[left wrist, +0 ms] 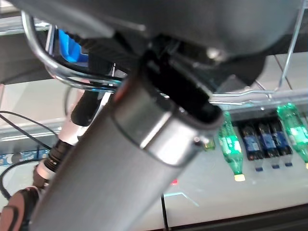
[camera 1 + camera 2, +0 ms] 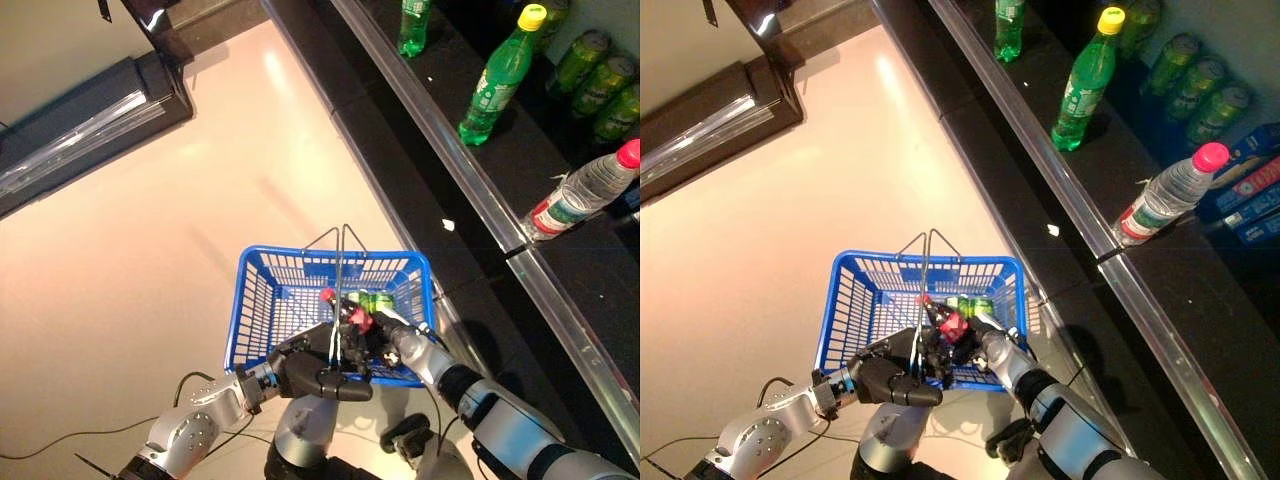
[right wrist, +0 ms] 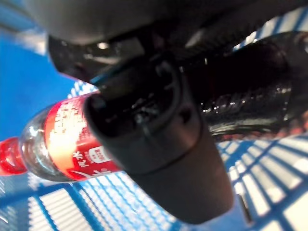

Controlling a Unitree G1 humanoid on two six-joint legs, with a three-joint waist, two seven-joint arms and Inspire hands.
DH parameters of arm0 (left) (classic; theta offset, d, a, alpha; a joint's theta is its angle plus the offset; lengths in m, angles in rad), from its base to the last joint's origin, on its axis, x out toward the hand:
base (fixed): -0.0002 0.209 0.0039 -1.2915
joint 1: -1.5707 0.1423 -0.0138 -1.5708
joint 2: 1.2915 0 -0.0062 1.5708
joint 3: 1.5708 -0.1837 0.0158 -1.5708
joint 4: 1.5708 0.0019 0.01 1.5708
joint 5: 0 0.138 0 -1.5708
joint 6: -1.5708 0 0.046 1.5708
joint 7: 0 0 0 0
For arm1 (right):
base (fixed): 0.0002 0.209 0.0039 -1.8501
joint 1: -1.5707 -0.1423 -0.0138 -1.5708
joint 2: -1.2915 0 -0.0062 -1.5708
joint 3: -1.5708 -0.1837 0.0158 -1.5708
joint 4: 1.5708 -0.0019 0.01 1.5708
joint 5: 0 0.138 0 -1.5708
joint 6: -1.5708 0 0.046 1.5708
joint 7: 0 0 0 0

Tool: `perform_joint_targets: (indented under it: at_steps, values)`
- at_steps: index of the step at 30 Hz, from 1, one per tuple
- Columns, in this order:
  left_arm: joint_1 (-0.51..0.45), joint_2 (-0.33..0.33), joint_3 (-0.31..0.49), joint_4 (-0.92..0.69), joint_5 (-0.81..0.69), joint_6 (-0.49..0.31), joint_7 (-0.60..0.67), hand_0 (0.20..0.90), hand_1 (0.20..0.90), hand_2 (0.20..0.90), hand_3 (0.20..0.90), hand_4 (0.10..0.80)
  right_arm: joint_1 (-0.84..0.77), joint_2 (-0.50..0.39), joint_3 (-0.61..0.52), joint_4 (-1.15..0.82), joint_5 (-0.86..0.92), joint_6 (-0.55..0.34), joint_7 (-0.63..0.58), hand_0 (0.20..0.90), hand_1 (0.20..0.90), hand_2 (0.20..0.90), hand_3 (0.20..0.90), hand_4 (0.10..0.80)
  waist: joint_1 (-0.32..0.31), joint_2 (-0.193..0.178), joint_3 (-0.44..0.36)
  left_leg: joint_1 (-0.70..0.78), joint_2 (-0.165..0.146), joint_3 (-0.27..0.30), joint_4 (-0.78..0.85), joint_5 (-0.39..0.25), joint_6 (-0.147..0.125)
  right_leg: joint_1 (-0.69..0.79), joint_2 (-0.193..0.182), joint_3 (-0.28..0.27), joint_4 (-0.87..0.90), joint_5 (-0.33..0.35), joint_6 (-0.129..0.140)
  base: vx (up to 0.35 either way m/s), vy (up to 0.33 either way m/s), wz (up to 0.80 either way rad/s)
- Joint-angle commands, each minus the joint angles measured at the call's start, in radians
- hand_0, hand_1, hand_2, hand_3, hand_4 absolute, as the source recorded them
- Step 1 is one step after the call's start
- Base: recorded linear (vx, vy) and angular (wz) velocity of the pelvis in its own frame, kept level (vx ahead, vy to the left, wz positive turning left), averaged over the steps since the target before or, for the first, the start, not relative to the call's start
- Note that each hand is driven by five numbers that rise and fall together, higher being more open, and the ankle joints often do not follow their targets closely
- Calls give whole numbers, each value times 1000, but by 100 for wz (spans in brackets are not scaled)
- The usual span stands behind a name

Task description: Pick up the drink and place into the basket.

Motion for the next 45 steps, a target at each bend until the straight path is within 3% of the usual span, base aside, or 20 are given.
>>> perform_joint_targets:
  at_steps: [1, 7, 8, 9, 10, 11, 17, 24, 31, 34, 36, 45]
  values:
    - [-125, -53, 0, -358, -104, -110, -177, 300, 300, 300, 200, 100, -100, 50, 38, 47, -122, 24, 11, 300, 300, 300, 200, 100, 20, -51, -23, -107, -55, -3, 77, 19, 52, 49, 41, 47, -199, 208, -22, 26, -30, 10]
    - [-129, -70, -8, -366, -81, -91, -157, 300, 300, 300, 200, 100, -121, 75, 30, 71, -161, 36, -17, 314, 314, 314, 216, 116, 26, -51, -22, -105, -55, -9, 76, 20, 55, 42, 36, 43, -187, 209, -20, 41, -16, 6]
    - [-131, -70, -9, -369, -83, -90, -153, 300, 300, 300, 200, 100, -125, 77, 30, 68, -151, 45, -24, 476, 476, 476, 406, 306, 26, -51, -22, -107, -55, -9, 78, 19, 56, 40, 36, 43, -185, 208, -20, 0, 0, 0]
    - [-138, -72, -11, -376, -86, -86, -141, 300, 300, 300, 200, 100, -128, 85, 27, 68, -143, 52, -34, 695, 695, 695, 661, 561, 26, -51, -21, -111, -55, -6, 79, 20, 58, 34, 33, 41, -180, 209, -19, 0, 0, 0]
    - [-138, -71, -11, -376, -86, -86, -141, 300, 300, 300, 200, 100, -128, 85, 27, 68, -143, 52, -34, 695, 695, 695, 661, 561, 26, -51, -22, -111, -55, -6, 79, 20, 58, 34, 33, 41, -180, 209, -19, 0, 0, 0]
    - [-143, -75, -13, -378, -92, -75, -126, 300, 300, 300, 200, 100, -125, 89, 24, 70, -139, 48, -39, 900, 900, 900, 900, 800, 26, -50, -22, -116, -54, -6, 81, 21, 58, 28, 30, 41, -174, 210, -17, 0, 0, 0]
    - [-143, -69, -10, -338, -111, -54, -54, 300, 300, 300, 200, 100, -103, 90, -11, 65, 67, 16, -121, 900, 900, 900, 900, 800, 15, -49, -24, -110, -51, -1, 82, 17, 58, 23, 26, 46, -167, 211, -13, 0, 0, 0]
    - [-102, -56, 31, -305, -141, -48, -77, 300, 300, 300, 200, 100, -60, 31, -49, -17, 127, -91, -200, 900, 900, 900, 900, 800, -3, -54, -29, -100, -43, 11, 75, 15, 56, 27, 30, 53, -176, 212, -10, 0, 0, 0]
    - [-24, -73, 89, -235, -165, -47, -89, 300, 300, 300, 200, 100, 50, -89, -90, -371, 193, -85, -365, 900, 900, 900, 900, 800, -52, -71, -23, -83, -25, 34, 71, 9, 51, 22, 41, 72, -169, 207, -12, 0, 2, -1]
    - [8, -83, 104, -208, -142, -74, -108, 300, 300, 300, 200, 100, 110, -134, -138, -499, 203, -130, -427, 900, 900, 900, 900, 800, -75, -75, -23, -73, -15, 45, 64, 8, 49, 24, 46, 79, -173, 205, -14, 3, 29, -6]
    - [44, -101, 119, -192, -126, -102, -116, 300, 300, 300, 200, 100, 213, -162, -212, -667, 171, -188, -439, 900, 900, 900, 900, 800, -104, -84, -24, -65, -5, 57, 61, 5, 51, 22, 54, 93, -174, 200, -15, 2, 32, -17]
    - [99, -103, 125, -165, -124, -171, -77, 300, 300, 300, 200, 100, 404, -277, -341, -1005, 182, -315, -379, 900, 900, 900, 900, 800, -171, -100, -44, -41, 26, 87, 52, 5, 52, 17, 74, 129, -176, 196, -15, 18, 7, -9]
